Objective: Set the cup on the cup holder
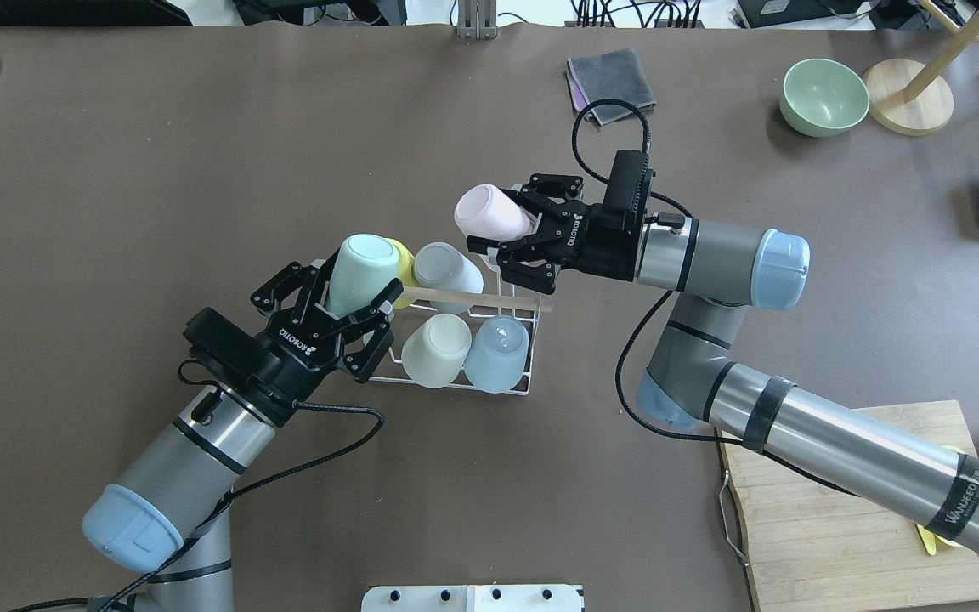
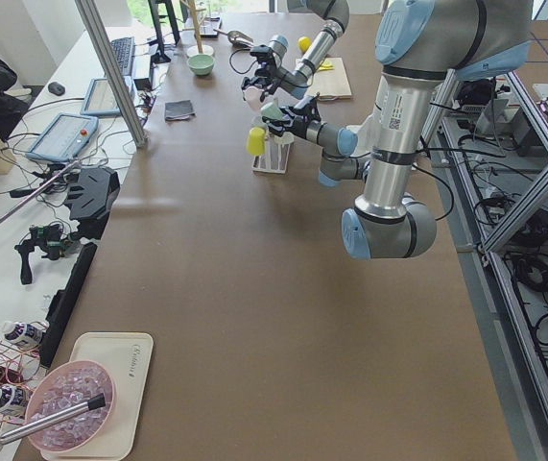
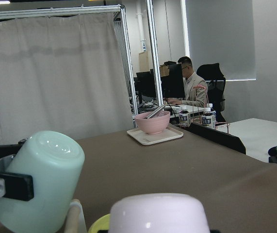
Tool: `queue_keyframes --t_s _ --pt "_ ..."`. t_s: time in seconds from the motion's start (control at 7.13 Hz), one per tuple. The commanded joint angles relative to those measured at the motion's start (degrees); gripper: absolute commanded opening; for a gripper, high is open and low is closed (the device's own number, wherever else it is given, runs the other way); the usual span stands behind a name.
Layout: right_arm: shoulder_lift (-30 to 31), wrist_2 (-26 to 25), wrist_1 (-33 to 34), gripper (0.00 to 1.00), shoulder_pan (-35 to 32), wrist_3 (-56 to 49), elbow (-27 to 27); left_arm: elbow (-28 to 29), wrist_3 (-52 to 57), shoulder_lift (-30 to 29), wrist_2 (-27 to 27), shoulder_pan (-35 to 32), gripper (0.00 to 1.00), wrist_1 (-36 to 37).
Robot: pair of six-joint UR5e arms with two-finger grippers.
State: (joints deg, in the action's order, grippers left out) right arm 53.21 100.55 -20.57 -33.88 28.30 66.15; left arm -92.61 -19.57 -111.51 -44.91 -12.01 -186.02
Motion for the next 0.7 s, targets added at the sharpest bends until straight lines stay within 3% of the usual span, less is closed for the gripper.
queue_keyframes --t_s 0.0,0.56 --pt "-0.9 -1.0 -2.1 0.00 0.0 -0.1 -1.9 0.1 0.0 0.0 0.0 0.1 0.00 -0.4" --pt "-0.7 -2.6 -4.7 0.00 2.7 -3.2 -3.3 2.3 0.1 0.0 0.1 1.3 0.00 -2.4"
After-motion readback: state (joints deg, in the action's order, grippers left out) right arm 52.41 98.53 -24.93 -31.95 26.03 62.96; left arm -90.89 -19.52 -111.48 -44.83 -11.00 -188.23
